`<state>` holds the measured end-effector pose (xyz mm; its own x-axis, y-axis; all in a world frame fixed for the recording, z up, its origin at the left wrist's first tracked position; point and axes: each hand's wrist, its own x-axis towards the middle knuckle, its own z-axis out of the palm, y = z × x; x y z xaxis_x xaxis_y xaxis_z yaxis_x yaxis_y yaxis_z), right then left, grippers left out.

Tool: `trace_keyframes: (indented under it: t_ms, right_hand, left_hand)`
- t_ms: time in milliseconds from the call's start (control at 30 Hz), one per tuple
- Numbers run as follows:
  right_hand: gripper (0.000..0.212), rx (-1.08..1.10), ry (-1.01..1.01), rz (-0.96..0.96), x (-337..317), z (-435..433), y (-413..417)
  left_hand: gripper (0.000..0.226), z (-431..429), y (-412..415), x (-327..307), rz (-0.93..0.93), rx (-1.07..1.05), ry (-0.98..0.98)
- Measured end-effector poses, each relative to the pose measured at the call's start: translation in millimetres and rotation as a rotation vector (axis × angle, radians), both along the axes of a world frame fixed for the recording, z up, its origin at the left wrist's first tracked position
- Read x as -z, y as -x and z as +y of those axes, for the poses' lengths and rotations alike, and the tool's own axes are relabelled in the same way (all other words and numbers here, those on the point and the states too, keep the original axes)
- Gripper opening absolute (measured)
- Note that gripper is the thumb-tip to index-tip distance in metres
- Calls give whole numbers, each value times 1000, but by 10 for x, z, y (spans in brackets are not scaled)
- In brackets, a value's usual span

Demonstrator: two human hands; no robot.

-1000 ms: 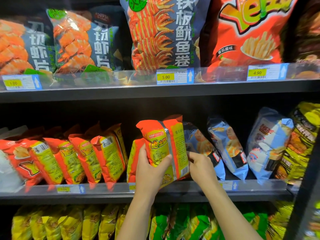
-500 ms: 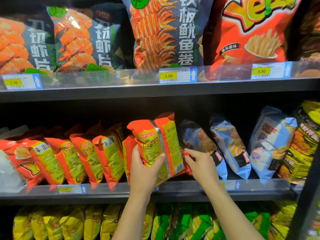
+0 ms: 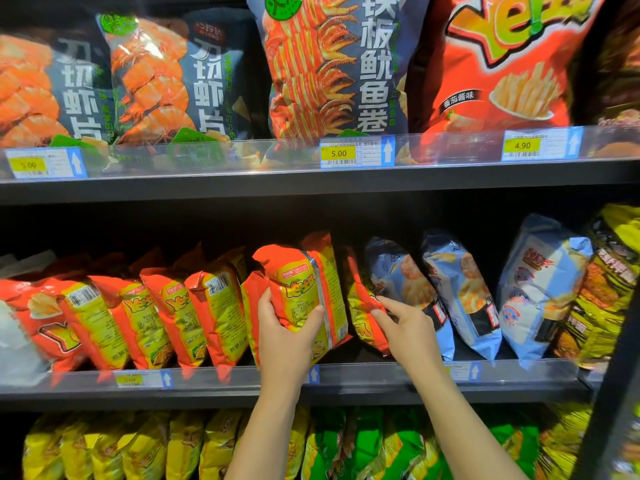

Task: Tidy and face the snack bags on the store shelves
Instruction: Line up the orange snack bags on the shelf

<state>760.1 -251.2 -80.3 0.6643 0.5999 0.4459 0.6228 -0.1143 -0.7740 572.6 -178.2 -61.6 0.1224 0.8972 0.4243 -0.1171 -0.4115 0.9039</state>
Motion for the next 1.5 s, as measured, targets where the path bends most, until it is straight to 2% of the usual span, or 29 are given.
trace_keyframes:
  t_ms: [200, 367, 467, 567, 1000, 1067, 1300, 1500]
  right_hand:
    - [33, -7, -2, -2, -1, -3, 20]
    - [34, 7, 4, -30, -5, -15, 40]
    - [34, 4, -6, -21, -5, -27, 41]
    - [33, 0, -7, -15, -15, -39, 48]
    - [35, 3, 11, -37, 23, -15, 59]
    - [34, 1, 11, -42, 21, -7, 64]
    - [36, -12, 15, -50, 14, -11, 90]
    - [35, -25, -1, -41, 6, -32, 128]
  left_hand:
    - [88, 81, -171, 37, 123, -208, -94]
    - [86, 45, -355, -1, 231, -342, -141]
    - [82, 55, -412, 9, 253, -355, -118]
    - [79, 100, -419, 67, 255, -350, -173]
    - [78, 241, -383, 23, 229, -343, -209]
    - [79, 252, -370, 50, 272, -344, -235]
    - [92, 257, -303, 194, 596, -464, -351]
    - [106, 256, -249, 209, 623, -514, -402]
